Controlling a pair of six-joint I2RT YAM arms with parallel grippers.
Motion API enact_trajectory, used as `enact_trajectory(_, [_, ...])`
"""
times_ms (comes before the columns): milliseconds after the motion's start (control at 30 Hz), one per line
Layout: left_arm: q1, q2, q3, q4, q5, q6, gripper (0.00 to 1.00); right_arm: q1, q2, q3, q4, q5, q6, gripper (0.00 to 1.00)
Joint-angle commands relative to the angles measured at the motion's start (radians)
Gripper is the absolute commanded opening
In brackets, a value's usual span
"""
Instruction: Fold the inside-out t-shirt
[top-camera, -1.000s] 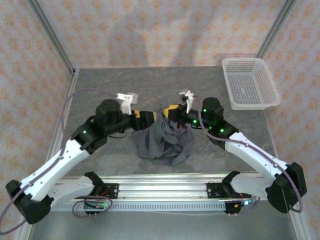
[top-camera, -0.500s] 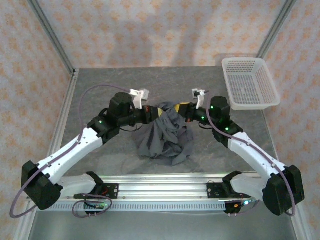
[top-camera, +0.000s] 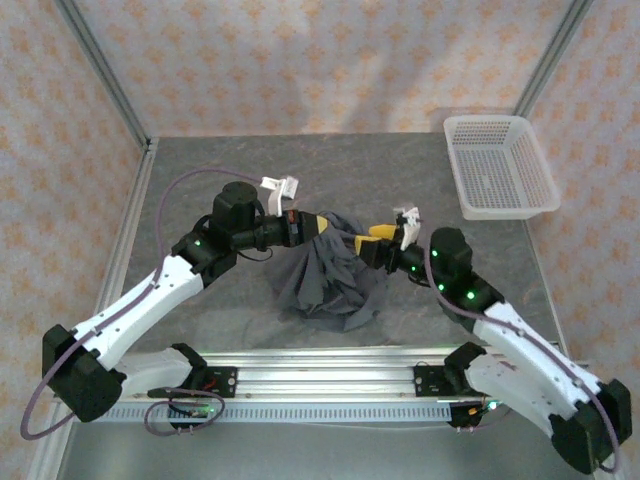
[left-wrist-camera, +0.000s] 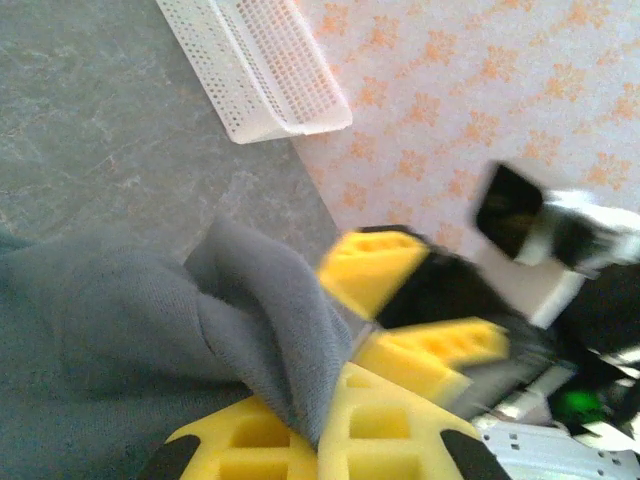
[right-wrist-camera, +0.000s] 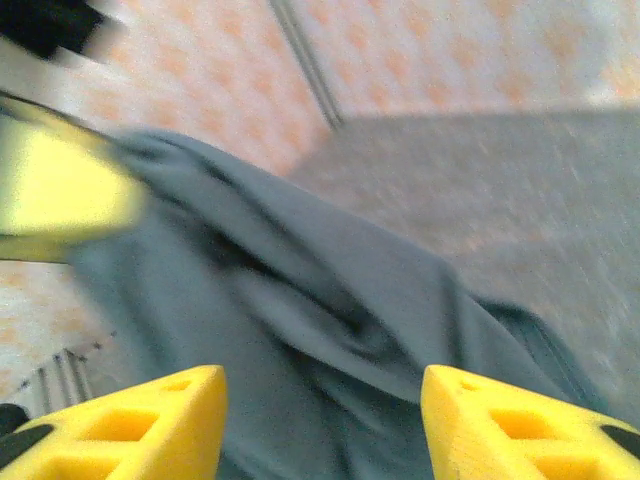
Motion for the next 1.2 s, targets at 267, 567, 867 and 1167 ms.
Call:
enact_trajectory(267, [-0.011,0.029,0.121,-0.144,0.118,0.2,0.0,0.021,0.337,0.309,-0.298,-0.087,-0.557,0.58])
enact_trajectory(567, [0.084,0.063,0.205,-0.5,-0.271,0.363,0.0,-0.006,0.406,0.454,-0.376,-0.557,-0.404,0.0])
enact_trajectory(867, [0.148,0.22,0.149,-0.295,-0.226,0.284,0.21,-0.057,0.207,0.314,0.013,-0.569,0.061,0.0])
enact_trajectory(1167, [0.118,-0.13,0.086,-0.465,-0.457,0.224,0.62,-0.077,0.22,0.241,0.103,-0.346,0.104,0.0])
